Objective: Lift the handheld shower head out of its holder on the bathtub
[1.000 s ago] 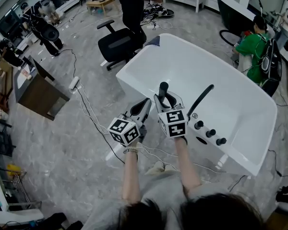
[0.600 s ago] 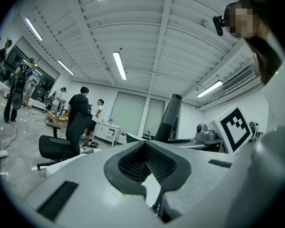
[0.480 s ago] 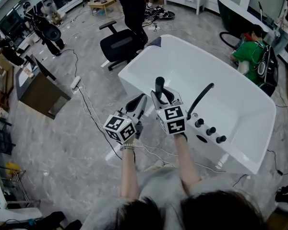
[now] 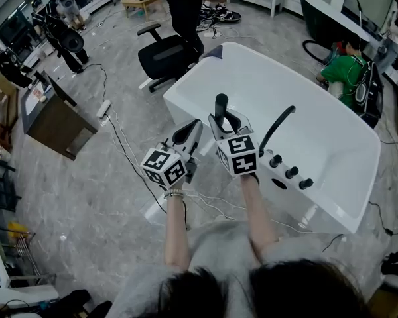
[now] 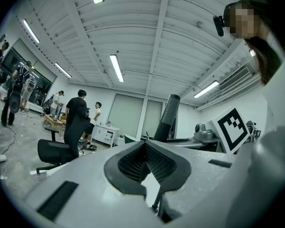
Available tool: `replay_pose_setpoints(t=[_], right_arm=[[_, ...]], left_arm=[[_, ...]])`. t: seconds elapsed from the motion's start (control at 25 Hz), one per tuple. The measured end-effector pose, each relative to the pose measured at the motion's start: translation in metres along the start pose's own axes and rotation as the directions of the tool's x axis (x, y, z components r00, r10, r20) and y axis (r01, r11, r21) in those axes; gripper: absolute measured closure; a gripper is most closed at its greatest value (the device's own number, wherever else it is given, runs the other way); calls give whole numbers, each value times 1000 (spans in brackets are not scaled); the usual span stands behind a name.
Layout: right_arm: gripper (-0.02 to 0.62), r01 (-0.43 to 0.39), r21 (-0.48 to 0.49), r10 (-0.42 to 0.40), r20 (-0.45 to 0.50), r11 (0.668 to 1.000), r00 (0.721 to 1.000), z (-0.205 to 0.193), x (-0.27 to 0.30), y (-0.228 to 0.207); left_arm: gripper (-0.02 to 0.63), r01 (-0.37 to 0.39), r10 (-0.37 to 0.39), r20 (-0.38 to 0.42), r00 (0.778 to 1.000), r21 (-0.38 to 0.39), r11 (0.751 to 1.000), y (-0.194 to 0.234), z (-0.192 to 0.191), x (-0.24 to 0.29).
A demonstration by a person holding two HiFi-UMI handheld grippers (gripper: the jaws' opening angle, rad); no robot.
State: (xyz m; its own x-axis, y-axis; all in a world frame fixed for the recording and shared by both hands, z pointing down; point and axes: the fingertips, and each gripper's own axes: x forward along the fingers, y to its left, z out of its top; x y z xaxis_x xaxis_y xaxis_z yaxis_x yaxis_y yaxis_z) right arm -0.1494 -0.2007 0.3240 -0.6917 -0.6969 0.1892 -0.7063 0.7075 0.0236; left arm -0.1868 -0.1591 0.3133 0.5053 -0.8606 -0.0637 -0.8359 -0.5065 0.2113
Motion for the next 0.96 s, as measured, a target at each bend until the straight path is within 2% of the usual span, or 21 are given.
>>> replay_pose_setpoints(t=[0.96], right_arm=[[462, 23, 23, -24, 16, 999, 1000, -9, -13, 4]], left_arm=[[601, 39, -39, -5, 999, -1, 999, -12, -8, -9]])
